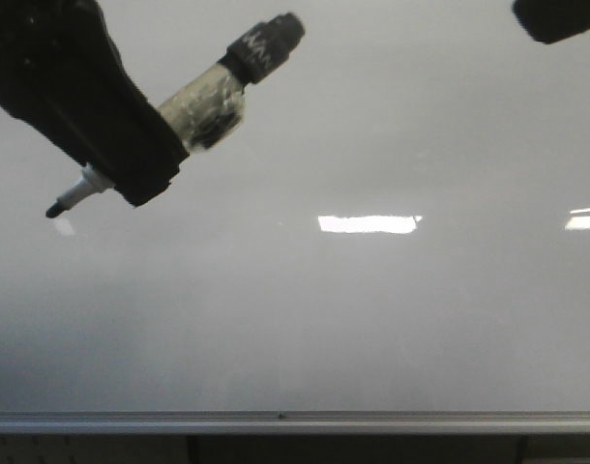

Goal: Write number 1 on whiteboard

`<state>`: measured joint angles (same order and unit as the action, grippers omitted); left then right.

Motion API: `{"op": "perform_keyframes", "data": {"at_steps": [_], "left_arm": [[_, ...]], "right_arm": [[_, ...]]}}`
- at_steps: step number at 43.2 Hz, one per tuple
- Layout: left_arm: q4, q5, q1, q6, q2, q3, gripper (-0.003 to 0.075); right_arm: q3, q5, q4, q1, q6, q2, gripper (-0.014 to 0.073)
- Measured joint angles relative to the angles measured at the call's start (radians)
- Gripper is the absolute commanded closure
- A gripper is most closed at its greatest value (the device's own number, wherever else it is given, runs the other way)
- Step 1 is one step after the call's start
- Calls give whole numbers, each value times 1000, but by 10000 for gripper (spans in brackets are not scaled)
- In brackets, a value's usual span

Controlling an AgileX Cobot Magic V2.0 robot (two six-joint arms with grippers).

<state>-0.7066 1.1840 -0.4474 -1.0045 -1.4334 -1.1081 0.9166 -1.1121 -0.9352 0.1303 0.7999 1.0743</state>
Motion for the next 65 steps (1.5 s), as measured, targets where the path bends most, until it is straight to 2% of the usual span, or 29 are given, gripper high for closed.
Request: {"op": "perform_keyframes", "data": {"at_steps": [6,20,29,35,36,53,65], "left_arm": [[-43,30,0,-36,2,-29,740],[-68,30,0,-44,2,-34,740],[-79,31,0,-44,2,-34,740],[-82,31,0,-44,2,-34,740],[-82,31,0,-44,2,-34,740],[-83,35,0,-49,2,-34,740],[-83,39,0,-53,2,-34,740]], "right_arm": [[61,-86,-70,6,60,96,97],[148,-98,-151,7,110,208,97],[227,-98,-181,53,116,301,97],[283,-98,-186,101,116,360,97],[288,-98,-189,109,116,370,146],[306,-98,-186,228,118,392,146],[306,-94,-151,254,88,413,146]]}}
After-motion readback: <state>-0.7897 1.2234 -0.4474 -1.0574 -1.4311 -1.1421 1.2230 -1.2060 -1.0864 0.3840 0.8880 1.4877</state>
